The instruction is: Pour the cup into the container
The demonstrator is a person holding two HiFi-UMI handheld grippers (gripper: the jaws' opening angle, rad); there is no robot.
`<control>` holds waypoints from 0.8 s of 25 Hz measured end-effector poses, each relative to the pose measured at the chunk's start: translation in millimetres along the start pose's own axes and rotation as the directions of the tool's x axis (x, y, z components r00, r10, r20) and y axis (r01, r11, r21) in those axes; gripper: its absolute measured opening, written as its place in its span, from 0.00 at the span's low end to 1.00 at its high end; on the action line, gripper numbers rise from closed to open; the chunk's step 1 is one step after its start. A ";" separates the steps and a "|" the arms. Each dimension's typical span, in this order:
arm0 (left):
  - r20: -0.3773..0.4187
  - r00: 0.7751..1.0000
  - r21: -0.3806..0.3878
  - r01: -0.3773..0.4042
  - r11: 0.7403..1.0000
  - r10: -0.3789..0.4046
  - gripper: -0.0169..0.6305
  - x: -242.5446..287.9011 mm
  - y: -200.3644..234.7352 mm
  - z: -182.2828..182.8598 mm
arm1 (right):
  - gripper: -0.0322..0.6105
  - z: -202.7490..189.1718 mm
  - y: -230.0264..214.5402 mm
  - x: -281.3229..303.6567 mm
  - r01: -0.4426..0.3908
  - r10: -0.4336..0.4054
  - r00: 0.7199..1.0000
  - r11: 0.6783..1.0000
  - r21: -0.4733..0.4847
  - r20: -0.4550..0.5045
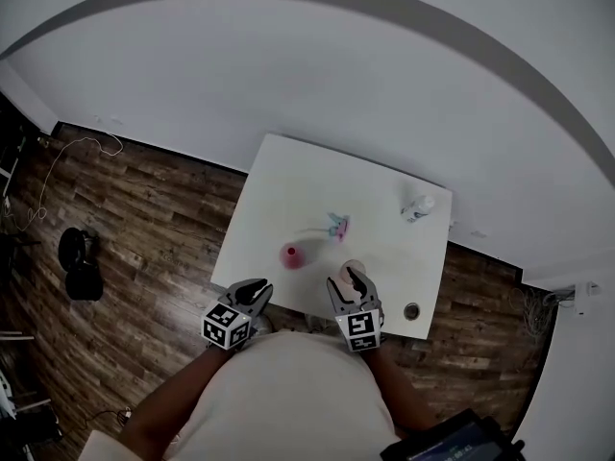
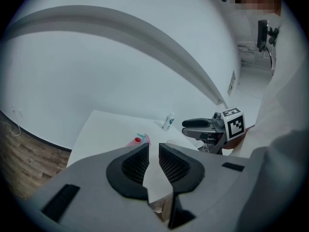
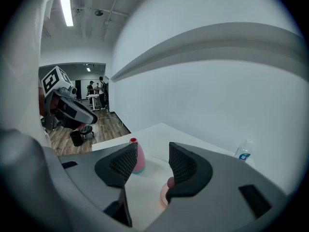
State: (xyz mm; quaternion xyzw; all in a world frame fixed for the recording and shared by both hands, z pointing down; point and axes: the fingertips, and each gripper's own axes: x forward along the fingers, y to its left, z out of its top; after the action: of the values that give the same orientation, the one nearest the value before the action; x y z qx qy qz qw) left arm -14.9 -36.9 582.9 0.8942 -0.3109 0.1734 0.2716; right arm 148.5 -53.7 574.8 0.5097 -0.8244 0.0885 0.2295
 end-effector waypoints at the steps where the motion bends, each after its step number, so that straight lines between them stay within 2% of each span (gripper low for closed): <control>1: -0.003 1.000 0.003 0.005 1.000 -0.005 0.11 -1.4 3.5 0.0 | 0.38 1.3 1.3 0.7 0.011 -0.011 1.000 1.000 0.002 0.000; 10: -0.038 0.997 0.056 0.074 0.996 -0.072 0.11 9.6 19.0 12.2 | 0.38 17.4 -12.1 -4.7 0.190 -0.189 0.982 0.979 -0.069 0.016; 20: -0.105 0.981 0.129 0.178 0.976 -0.165 0.11 32.1 12.7 21.6 | 0.38 10.4 -22.5 -14.2 0.266 -0.266 0.964 0.964 -0.007 0.007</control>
State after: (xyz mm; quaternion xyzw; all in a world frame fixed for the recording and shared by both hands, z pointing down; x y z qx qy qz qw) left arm 3.9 -73.0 585.9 0.9252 -0.2067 0.2118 0.2375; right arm 170.6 -56.8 557.0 0.6152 -0.7495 0.0521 0.2390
